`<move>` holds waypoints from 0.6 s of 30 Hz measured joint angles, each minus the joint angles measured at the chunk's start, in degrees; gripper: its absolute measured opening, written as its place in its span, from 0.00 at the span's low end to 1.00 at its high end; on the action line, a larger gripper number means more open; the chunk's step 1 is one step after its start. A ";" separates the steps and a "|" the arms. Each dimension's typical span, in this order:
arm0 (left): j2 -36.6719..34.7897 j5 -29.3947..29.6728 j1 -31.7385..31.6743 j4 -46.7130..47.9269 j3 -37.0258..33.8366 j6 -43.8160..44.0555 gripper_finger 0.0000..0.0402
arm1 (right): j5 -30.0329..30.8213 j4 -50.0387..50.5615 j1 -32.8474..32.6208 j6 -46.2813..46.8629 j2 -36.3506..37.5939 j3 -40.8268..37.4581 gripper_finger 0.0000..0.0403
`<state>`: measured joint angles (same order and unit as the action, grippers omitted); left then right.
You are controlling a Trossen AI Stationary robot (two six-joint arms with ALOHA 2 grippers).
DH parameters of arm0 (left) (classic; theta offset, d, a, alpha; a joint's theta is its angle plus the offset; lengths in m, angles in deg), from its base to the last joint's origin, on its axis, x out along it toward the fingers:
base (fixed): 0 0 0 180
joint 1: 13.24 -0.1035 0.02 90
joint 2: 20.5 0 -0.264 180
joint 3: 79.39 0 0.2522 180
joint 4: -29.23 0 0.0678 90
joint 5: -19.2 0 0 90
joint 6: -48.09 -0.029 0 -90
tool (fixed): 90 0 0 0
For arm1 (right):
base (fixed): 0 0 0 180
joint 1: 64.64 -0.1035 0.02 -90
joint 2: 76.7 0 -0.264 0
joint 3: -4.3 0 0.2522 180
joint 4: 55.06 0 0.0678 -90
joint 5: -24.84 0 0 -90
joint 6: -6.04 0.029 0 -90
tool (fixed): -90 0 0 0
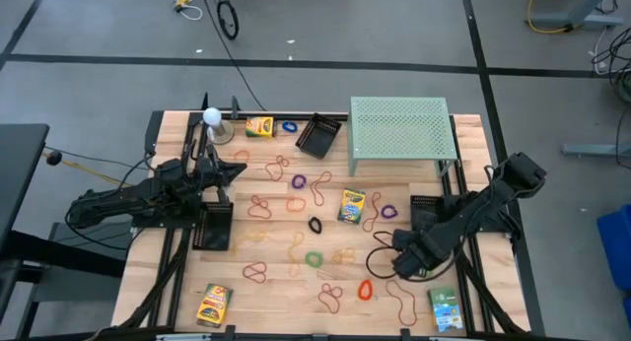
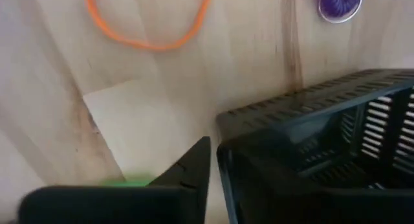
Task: Pick & Place Office Desk Supplies
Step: Put the right black bin on the shelf
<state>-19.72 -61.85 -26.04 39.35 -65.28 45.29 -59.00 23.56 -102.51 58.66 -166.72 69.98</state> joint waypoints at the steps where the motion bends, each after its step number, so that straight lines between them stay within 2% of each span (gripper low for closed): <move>1: 0.00 0.00 0.00 -0.01 -0.01 -0.01 0.05 | 0.01 -0.45 0.24 0.00 0.00 0.00 0.11; 4: 0.01 0.00 0.00 -0.01 0.00 0.01 0.05 | -1.84 -1.75 0.85 -0.04 0.02 0.00 0.03; 9: 0.00 0.00 0.01 0.00 -0.01 0.00 0.05 | -3.10 -2.76 1.15 4.36 0.00 3.75 0.05; 18: 0.00 0.00 0.01 -0.02 -0.01 0.00 0.05 | 3.37 -1.95 2.16 11.58 0.00 13.58 0.03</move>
<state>-19.71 -61.85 -26.03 39.33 -65.29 45.29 -55.63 21.62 -100.35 70.23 -166.72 83.56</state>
